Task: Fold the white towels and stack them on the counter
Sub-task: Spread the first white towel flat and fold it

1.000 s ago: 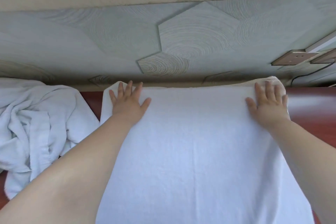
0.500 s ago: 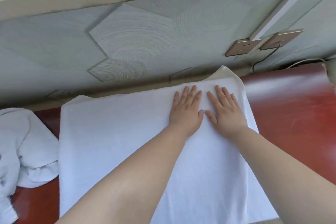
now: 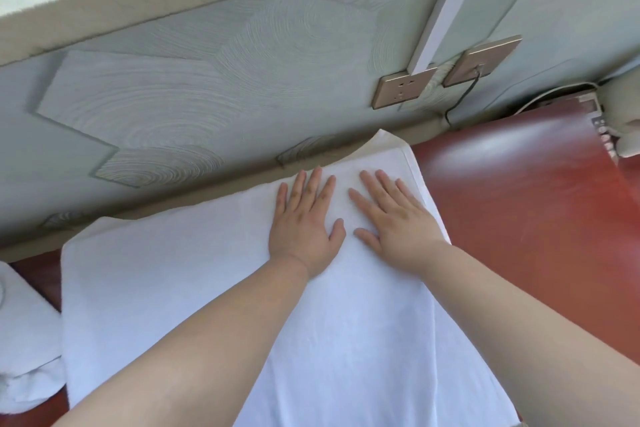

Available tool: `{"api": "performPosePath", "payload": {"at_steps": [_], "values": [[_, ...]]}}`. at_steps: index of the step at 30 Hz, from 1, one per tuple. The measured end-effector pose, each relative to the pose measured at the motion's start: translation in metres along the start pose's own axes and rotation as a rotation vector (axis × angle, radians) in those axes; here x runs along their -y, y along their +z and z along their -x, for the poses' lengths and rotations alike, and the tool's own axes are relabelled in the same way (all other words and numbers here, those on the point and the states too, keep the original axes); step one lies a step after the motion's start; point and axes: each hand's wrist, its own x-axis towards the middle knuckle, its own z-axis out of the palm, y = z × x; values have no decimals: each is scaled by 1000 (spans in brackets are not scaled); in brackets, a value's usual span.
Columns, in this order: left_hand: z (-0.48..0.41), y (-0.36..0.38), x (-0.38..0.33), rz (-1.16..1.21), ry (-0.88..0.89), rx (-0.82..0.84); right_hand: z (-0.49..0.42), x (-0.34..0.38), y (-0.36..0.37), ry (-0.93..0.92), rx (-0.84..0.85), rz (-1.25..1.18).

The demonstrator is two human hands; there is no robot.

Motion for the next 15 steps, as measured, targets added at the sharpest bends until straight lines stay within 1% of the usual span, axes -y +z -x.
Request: {"api": "performPosePath", "payload": {"at_steps": [1, 4, 6, 9, 10, 12, 15], "values": [[-1, 0, 0, 2, -1, -6, -9, -9, -5, 28, 10, -9], [-1, 1, -1, -4, 0, -24, -44, -40, -23, 286, 4, -36], [-1, 1, 0, -10, 2, -29, -50, -49, -35, 408, -88, -175], [-2, 2, 2, -7, 6, -34, -16, -27, -36, 428, -405, -402], [-2, 3, 2, -6, 7, -33, 3, -16, -32, 459, -458, -465], [-3, 4, 2, -2, 3, -28, 39, 8, -21, 562, -465, -567], [-2, 4, 3, 8, 2, -45, 84, 40, -3, 675, -486, -630]]}}
